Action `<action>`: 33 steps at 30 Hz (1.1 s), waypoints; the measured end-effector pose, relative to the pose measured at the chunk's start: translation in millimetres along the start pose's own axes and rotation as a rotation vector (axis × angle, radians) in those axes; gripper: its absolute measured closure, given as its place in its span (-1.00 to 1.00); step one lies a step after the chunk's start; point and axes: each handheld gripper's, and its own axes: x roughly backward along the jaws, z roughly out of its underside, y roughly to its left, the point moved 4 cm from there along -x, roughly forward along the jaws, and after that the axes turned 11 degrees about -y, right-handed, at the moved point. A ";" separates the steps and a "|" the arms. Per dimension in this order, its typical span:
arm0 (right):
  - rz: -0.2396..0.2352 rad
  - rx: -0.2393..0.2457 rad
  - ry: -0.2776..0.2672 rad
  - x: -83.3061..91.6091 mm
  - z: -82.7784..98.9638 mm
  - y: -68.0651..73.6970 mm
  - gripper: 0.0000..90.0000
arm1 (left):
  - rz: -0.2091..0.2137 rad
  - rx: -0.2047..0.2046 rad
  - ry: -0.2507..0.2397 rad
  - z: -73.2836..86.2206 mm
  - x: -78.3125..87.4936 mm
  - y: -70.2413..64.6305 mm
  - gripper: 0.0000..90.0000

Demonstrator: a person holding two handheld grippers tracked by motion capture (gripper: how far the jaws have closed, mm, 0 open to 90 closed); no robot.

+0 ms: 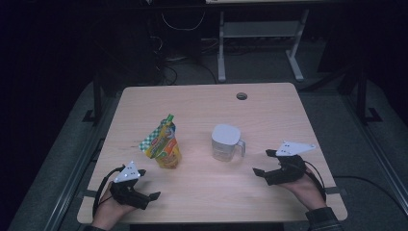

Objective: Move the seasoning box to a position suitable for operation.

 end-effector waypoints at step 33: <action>-0.148 0.055 -0.016 -52.7 -38.4 -22.0 -0.06 | 0.017 0.016 -0.010 0.4 0.3 0.9 -1.00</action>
